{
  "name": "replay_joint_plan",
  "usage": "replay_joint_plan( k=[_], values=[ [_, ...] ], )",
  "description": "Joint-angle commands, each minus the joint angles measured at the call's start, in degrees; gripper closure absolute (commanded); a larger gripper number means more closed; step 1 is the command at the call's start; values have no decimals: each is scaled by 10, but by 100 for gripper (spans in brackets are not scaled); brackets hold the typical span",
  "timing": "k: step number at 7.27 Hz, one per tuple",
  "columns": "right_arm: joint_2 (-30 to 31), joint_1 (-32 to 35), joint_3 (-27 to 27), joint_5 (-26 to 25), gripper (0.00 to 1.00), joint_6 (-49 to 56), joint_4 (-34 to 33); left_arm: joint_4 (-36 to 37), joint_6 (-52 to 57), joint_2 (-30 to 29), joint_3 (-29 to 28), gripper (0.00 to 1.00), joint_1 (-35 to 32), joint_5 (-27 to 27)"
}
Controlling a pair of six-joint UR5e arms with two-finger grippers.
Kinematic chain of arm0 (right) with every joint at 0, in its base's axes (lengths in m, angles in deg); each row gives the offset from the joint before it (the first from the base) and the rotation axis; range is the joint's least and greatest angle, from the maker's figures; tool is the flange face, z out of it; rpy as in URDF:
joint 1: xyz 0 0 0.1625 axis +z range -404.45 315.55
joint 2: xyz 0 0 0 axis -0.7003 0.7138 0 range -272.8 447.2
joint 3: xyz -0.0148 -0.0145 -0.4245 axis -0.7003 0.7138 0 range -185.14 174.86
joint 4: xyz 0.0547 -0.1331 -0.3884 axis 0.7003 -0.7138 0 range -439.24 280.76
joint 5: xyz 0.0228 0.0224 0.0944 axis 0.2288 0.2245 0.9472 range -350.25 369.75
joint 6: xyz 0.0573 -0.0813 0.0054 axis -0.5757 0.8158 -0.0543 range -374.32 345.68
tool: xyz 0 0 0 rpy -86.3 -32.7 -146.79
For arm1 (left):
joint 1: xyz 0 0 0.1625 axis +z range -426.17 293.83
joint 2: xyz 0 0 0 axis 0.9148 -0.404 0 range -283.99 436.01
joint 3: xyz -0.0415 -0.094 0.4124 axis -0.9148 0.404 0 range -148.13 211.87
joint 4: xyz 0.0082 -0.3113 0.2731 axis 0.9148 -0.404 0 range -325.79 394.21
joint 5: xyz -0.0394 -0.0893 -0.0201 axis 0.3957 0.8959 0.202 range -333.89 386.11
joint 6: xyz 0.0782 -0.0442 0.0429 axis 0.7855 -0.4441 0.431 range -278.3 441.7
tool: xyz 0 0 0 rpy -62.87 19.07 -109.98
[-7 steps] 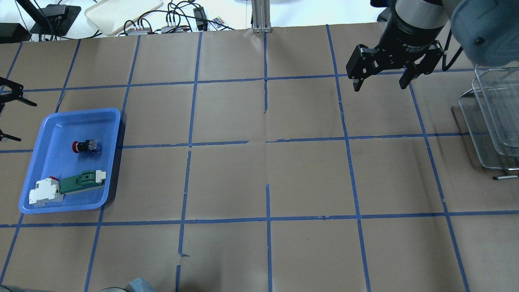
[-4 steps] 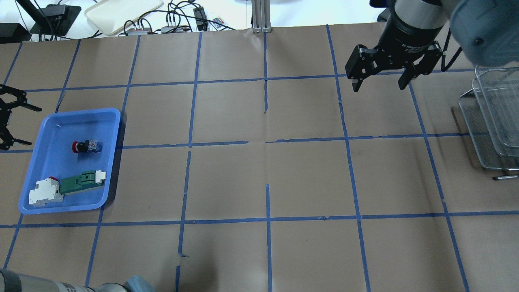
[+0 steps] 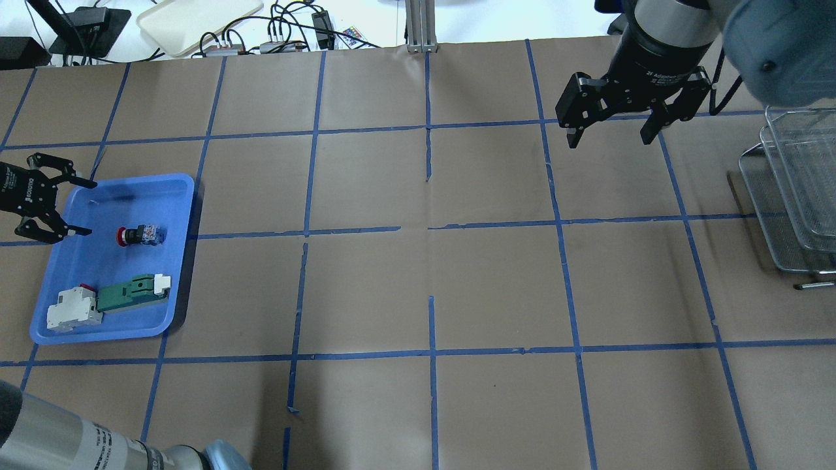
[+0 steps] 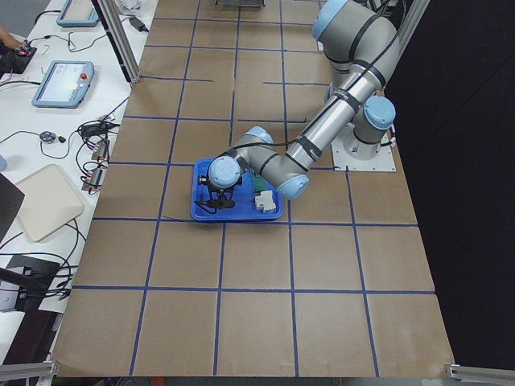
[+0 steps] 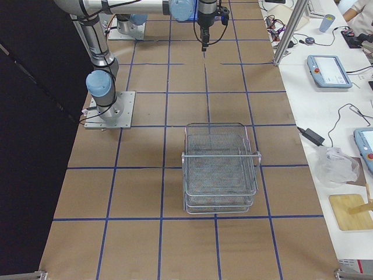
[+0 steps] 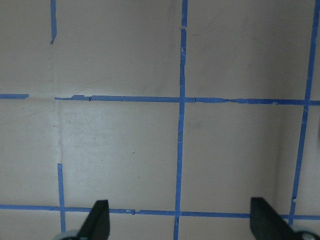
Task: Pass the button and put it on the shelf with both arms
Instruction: 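Lower the left gripper over the red button in the tray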
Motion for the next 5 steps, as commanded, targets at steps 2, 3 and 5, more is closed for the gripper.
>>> replay_joint_plan(
  k=[2, 3, 5],
  values=[
    [0, 0, 0, 0, 0, 3, 0, -2, 1, -22, 9, 0, 0, 3],
    [1, 0, 0, 0, 0, 3, 0, -1, 7, -27, 9, 0, 0, 3],
    [0, 0, 0, -1, 0, 4, 0, -5, 8, -37, 10, 0, 0, 2]
  ],
)
